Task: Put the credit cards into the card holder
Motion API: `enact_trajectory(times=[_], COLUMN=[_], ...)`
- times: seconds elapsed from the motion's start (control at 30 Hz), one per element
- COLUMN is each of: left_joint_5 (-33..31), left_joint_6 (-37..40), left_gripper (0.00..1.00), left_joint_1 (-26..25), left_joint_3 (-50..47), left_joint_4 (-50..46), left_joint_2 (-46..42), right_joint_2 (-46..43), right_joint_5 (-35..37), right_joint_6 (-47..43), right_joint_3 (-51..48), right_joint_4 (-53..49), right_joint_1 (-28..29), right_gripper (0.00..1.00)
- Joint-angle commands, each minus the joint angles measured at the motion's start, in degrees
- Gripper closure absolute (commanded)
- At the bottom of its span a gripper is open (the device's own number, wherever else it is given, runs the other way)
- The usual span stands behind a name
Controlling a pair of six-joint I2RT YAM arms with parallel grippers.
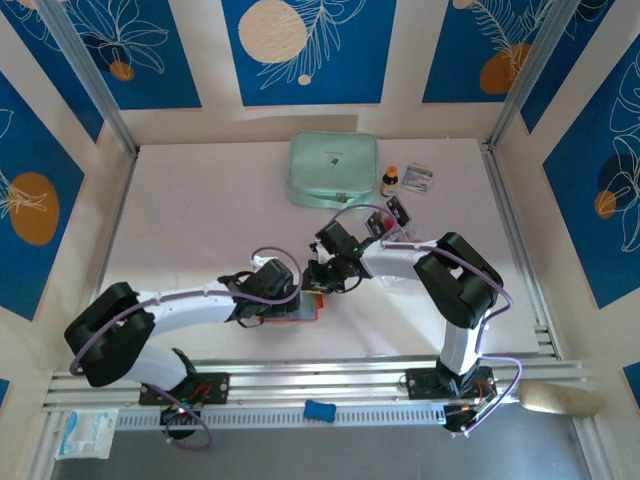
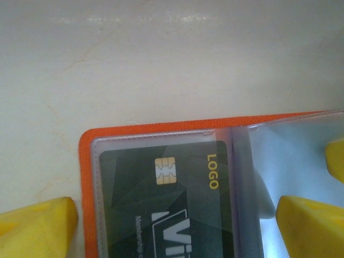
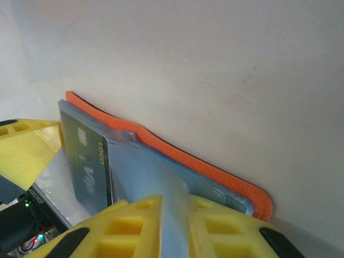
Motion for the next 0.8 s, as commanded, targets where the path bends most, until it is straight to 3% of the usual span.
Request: enact_trajectory(times=[0.0,0.13,0.23,0.77], left_joint_5=[-1.5,-3.7,-4.9,-7.9], left_joint_6=[-1.1,-1.0,-1.0,-0.9], left_gripper=[0.03,0.00,0.00,0.00], left_joint_1=[-0.4,-0.1,0.4,3.5], left_joint_3=[0.1,0.2,0.0,-2.7], left_joint_4=[-1.6,-4.0,-5.4,-10.1], left_joint_2=[-4.1,-9.2,-13.0,-26.2], right_joint_2=[-3.3,-5.1,-5.5,0.9], right_joint_5=[-3.4,-3.1,-2.9,-1.5], right_joint_6=[1.2,2.0,2.5,5.5], right_joint_3=[1.9,2.3,3.2,11.3], right_joint_4=[0.0,-0.3,-0.8,-1.9], right_joint_1=[1.2,2.1,3.1,7.3], right_gripper=[0.75,0.60,0.54,0.52])
